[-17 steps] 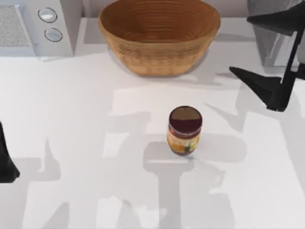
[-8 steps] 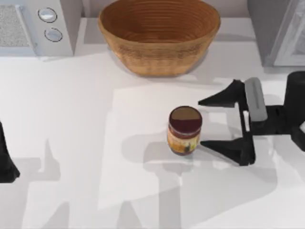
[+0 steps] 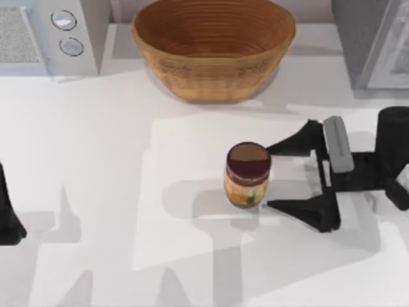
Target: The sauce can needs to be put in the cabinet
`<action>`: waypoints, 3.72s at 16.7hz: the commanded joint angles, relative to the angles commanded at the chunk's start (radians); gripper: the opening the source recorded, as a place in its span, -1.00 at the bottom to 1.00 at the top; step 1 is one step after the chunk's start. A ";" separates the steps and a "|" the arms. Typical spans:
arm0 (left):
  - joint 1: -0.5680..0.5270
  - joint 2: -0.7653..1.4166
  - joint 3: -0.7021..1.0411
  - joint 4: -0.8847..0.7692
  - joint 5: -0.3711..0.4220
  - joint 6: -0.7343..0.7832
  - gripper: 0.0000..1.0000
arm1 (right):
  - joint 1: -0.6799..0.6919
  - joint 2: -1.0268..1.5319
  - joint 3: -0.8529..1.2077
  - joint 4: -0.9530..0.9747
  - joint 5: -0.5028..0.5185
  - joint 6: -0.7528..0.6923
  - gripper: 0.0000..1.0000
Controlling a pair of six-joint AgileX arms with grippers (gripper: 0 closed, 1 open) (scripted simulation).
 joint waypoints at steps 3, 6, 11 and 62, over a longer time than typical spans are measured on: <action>0.000 0.000 0.000 0.000 0.000 0.000 1.00 | 0.008 0.004 0.003 0.015 0.010 0.016 1.00; 0.000 0.000 0.000 0.000 0.000 0.000 1.00 | 0.064 0.034 0.031 0.087 0.061 0.086 1.00; 0.000 0.000 0.000 0.000 0.000 0.000 1.00 | 0.157 0.084 0.068 0.192 0.150 0.185 1.00; 0.000 0.000 0.000 0.000 0.000 0.000 1.00 | 0.125 -0.644 -0.003 -0.413 0.269 0.235 -1.00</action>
